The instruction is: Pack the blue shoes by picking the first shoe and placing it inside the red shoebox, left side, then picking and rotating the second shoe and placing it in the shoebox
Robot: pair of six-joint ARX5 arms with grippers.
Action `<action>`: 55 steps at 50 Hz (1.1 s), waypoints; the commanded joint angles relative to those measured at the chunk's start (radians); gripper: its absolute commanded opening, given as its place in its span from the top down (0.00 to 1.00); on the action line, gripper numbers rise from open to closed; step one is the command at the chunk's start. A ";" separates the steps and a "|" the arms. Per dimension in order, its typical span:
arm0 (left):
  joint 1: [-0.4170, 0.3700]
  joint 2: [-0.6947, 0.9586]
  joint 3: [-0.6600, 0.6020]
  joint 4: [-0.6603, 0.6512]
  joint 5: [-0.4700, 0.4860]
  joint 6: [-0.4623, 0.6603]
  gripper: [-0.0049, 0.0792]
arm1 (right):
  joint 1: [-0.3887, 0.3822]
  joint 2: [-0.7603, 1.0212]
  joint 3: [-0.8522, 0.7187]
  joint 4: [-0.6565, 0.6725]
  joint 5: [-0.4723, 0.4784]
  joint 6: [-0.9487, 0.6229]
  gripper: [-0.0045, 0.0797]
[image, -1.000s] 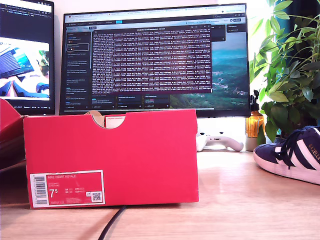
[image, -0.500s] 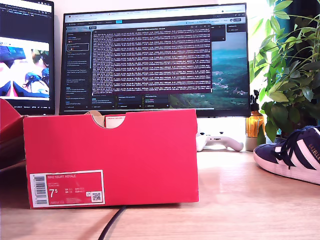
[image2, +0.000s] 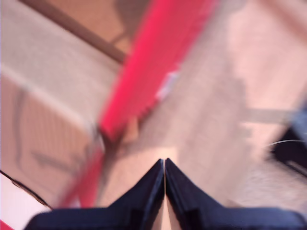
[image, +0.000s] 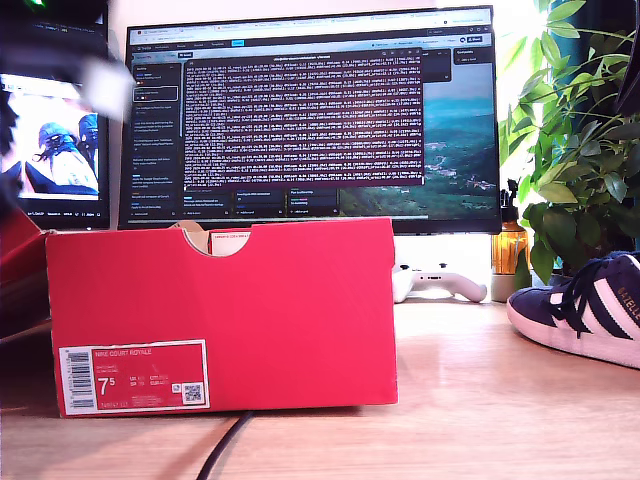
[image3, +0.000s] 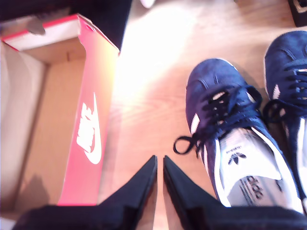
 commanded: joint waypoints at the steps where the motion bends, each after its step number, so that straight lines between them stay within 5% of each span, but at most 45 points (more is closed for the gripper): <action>1: 0.000 0.017 0.001 0.043 -0.007 -0.001 0.96 | 0.005 0.015 0.039 -0.048 0.001 -0.029 0.87; 8: 0.000 0.062 0.001 0.111 -0.018 0.000 0.96 | 0.005 0.057 0.079 -0.161 0.004 -0.069 0.73; 22: -0.006 0.081 0.001 0.134 -0.009 -0.002 0.96 | 0.044 0.209 0.079 -0.220 0.114 -0.151 0.65; 37: -0.006 0.081 0.001 0.134 -0.006 -0.005 0.96 | 0.071 0.383 0.079 -0.266 0.285 -0.203 0.60; 55: -0.006 0.081 0.001 0.136 -0.006 -0.006 0.96 | 0.070 0.519 0.077 -0.268 0.289 -0.229 0.60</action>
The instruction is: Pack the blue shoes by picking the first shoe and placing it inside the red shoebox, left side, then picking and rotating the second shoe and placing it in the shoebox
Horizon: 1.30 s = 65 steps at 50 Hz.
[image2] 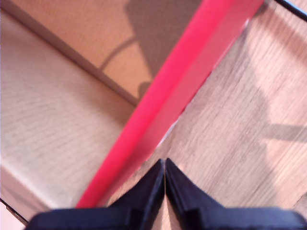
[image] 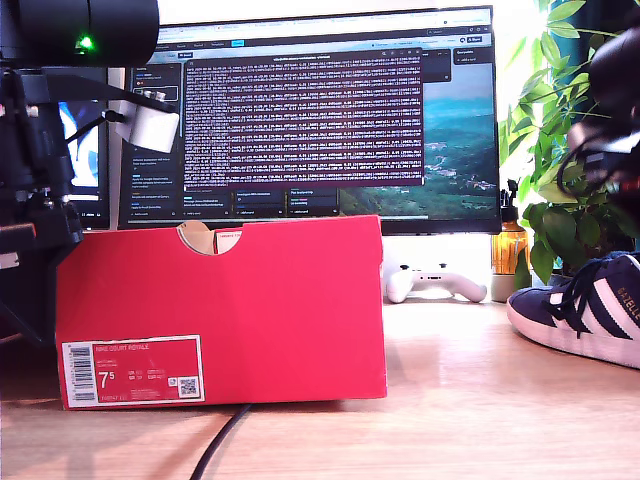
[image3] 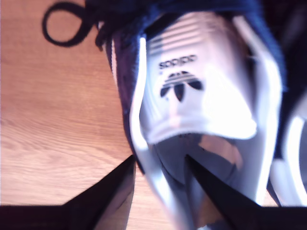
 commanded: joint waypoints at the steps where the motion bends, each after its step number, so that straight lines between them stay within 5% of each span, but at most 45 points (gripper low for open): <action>1: -0.003 0.013 0.001 0.018 0.001 -0.006 0.96 | 0.005 0.025 -0.002 0.000 0.000 -0.006 0.60; 14: -0.003 0.013 0.001 0.026 0.001 -0.013 0.96 | 0.005 0.090 -0.003 0.024 -0.003 -0.018 0.63; 23: -0.003 0.013 0.001 0.026 0.001 -0.013 0.96 | 0.005 0.106 -0.003 0.048 -0.002 -0.015 0.95; 36: -0.003 0.013 0.001 0.026 0.001 -0.027 0.96 | 0.049 0.104 -0.002 0.064 -0.068 0.084 0.96; 47: -0.003 0.013 0.001 0.028 0.001 -0.026 0.96 | 0.128 0.036 0.010 0.129 -0.248 0.147 0.96; 65: -0.003 0.013 0.001 0.028 0.001 -0.026 0.96 | 0.227 -0.068 0.206 0.177 -0.393 0.342 0.96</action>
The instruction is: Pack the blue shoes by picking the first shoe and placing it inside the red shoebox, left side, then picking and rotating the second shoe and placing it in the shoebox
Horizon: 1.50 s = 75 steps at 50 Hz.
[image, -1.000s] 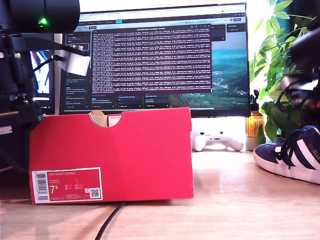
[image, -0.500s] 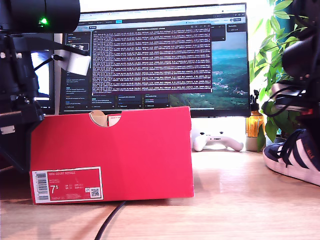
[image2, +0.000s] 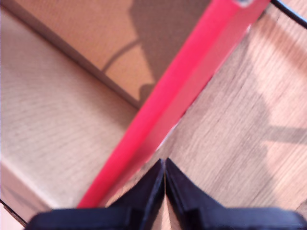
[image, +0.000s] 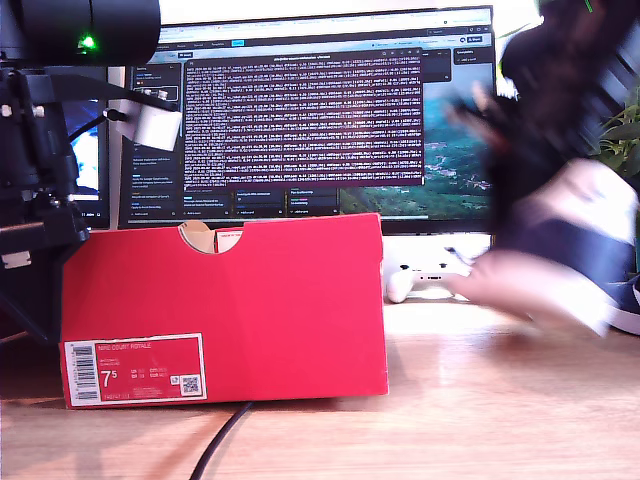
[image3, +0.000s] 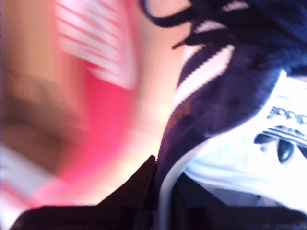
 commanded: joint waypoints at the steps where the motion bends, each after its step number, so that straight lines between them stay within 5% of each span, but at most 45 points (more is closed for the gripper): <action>1: -0.003 0.012 0.001 0.015 0.001 -0.006 0.96 | -0.001 -0.058 0.071 0.024 -0.019 0.027 0.96; 33: -0.003 0.012 0.001 0.016 0.001 -0.005 0.96 | 0.257 0.031 0.166 0.472 -0.088 0.340 0.96; 75: -0.048 0.012 0.001 0.067 0.027 0.013 0.96 | 0.363 0.226 0.166 0.601 -0.102 0.386 0.96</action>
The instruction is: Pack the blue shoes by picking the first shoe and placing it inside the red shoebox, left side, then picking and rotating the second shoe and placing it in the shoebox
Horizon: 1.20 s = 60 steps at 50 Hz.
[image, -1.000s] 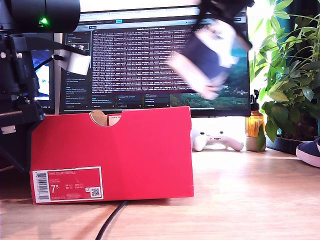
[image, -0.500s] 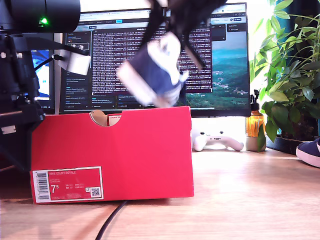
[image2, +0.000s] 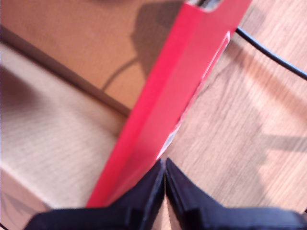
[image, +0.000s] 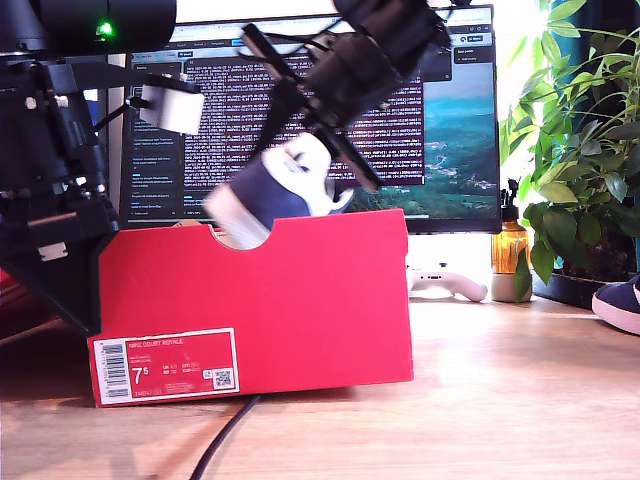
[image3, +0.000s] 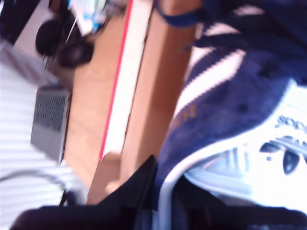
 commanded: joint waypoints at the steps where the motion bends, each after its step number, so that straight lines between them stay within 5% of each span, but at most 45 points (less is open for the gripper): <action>1: -0.003 0.011 0.001 0.002 0.001 0.007 0.96 | 0.025 0.010 0.018 0.024 -0.010 -0.010 0.96; 42: -0.004 0.011 0.001 -0.005 0.010 0.015 0.96 | 0.061 0.160 0.018 0.088 0.028 -0.059 0.96; 51: -0.004 0.011 0.001 -0.005 0.012 0.014 0.96 | 0.063 0.160 0.022 0.106 0.016 -0.052 0.64; 60: -0.004 0.011 0.001 -0.005 0.012 0.014 0.96 | 0.063 0.160 0.051 0.058 -0.010 -0.055 0.60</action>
